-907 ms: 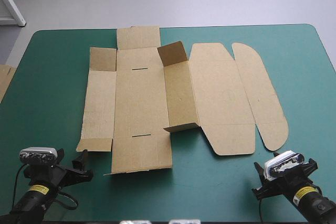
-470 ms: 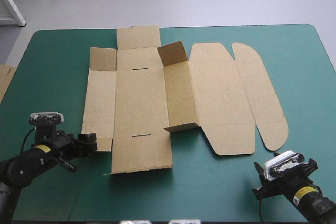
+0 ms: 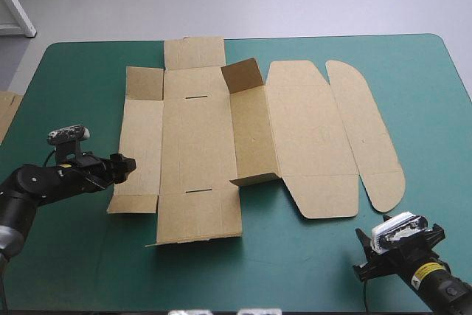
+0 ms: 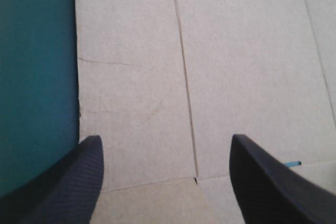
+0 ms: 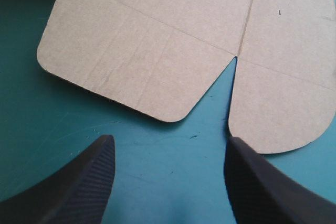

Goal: Fold the box

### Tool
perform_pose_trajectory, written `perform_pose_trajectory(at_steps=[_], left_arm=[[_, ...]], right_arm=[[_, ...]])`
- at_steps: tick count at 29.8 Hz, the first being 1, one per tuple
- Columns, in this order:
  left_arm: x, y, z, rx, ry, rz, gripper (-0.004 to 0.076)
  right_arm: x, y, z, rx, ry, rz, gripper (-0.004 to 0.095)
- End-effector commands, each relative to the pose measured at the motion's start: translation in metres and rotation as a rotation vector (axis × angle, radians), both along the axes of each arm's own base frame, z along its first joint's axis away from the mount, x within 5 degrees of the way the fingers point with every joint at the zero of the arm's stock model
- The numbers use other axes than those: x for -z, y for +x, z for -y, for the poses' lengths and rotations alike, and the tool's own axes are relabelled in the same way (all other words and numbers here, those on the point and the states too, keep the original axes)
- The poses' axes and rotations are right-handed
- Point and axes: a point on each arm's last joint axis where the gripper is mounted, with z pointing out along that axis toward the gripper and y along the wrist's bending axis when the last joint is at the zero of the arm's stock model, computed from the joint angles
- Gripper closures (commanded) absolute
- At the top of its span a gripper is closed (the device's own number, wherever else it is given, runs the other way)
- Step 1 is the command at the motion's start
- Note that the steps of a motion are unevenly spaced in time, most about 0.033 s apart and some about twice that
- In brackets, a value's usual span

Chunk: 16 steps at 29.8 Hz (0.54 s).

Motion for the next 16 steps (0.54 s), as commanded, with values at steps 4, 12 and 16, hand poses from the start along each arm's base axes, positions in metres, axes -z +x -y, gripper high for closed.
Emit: perform_pose_trajectory(at_steps=[4,12,16], left_arm=[[0.002,0.021,-0.033,-0.073,-0.146,0.070,0.0231],[0.040,0.038,-0.051,0.023,-0.160,-0.046,0.0231],[0.050,0.045,-0.053,0.062,-0.166,-0.081,0.0231]], right_arm=[[-0.020,0.005,-0.003,-0.012,0.045,0.086,0.0328],[-0.021,0.005,-0.004,-0.012,0.048,0.088,0.0329],[-0.021,0.005,-0.004,-0.012,0.048,0.088,0.0329]])
